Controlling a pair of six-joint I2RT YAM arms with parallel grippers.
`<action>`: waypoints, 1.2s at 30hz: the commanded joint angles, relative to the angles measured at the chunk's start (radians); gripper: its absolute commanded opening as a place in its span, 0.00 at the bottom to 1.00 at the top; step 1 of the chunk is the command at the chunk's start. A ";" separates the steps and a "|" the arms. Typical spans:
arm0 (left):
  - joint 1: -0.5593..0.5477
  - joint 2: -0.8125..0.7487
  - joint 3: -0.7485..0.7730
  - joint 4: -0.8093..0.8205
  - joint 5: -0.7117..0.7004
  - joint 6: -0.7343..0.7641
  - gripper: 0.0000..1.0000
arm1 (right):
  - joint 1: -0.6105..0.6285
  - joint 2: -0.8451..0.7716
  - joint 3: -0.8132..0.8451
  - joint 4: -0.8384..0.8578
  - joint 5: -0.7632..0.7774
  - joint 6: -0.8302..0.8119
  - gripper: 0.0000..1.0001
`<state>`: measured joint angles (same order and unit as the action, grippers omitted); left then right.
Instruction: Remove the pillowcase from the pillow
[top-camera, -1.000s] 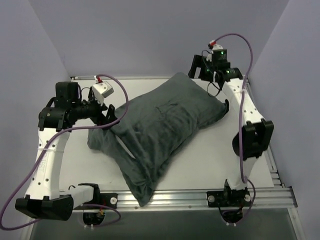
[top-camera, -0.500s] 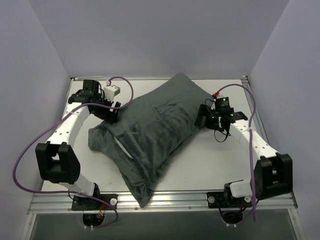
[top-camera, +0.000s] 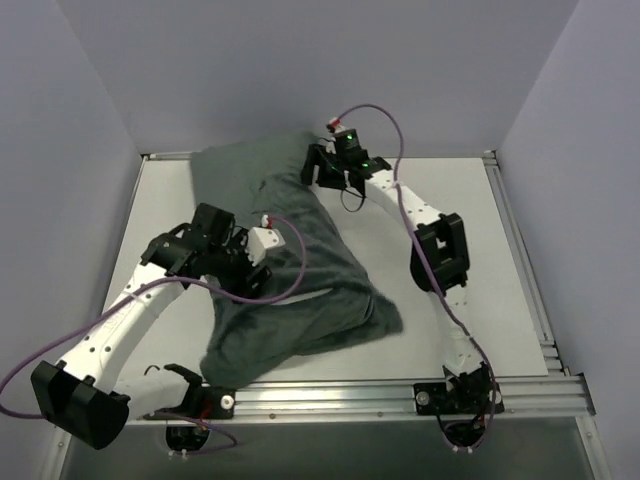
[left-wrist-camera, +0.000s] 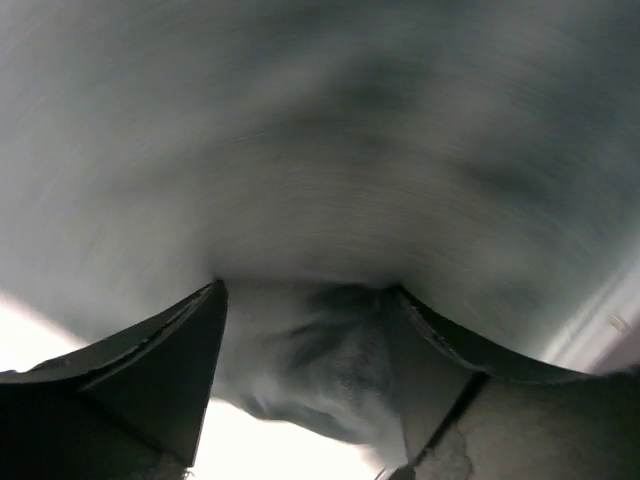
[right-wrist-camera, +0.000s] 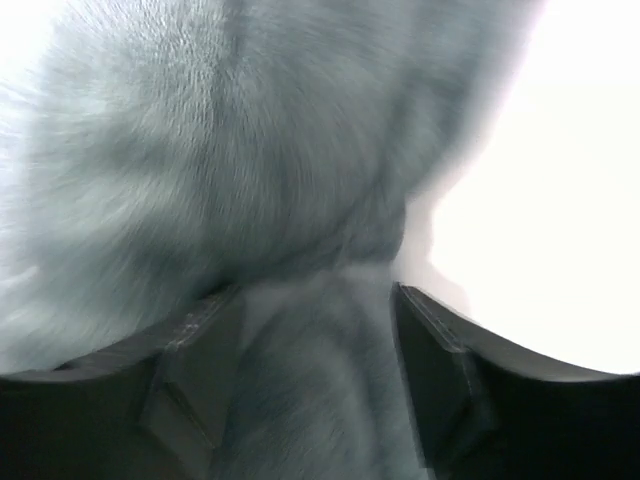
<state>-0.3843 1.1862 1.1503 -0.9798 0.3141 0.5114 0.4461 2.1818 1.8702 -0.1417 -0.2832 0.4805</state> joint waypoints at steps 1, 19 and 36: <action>-0.152 -0.001 0.041 -0.115 0.075 0.007 0.78 | 0.098 0.198 0.367 -0.044 -0.123 0.067 0.66; -0.292 0.248 0.414 -0.036 -0.185 -0.145 0.94 | -0.009 -0.615 -0.403 -0.161 0.167 -0.108 1.00; -0.370 0.615 0.626 0.145 -0.314 -0.404 0.77 | 0.042 -0.789 -0.875 0.203 0.024 0.164 0.93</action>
<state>-0.7528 1.7916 1.7756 -0.9081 -0.0097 0.1642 0.4862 1.3571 1.0164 -0.0788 -0.2161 0.5930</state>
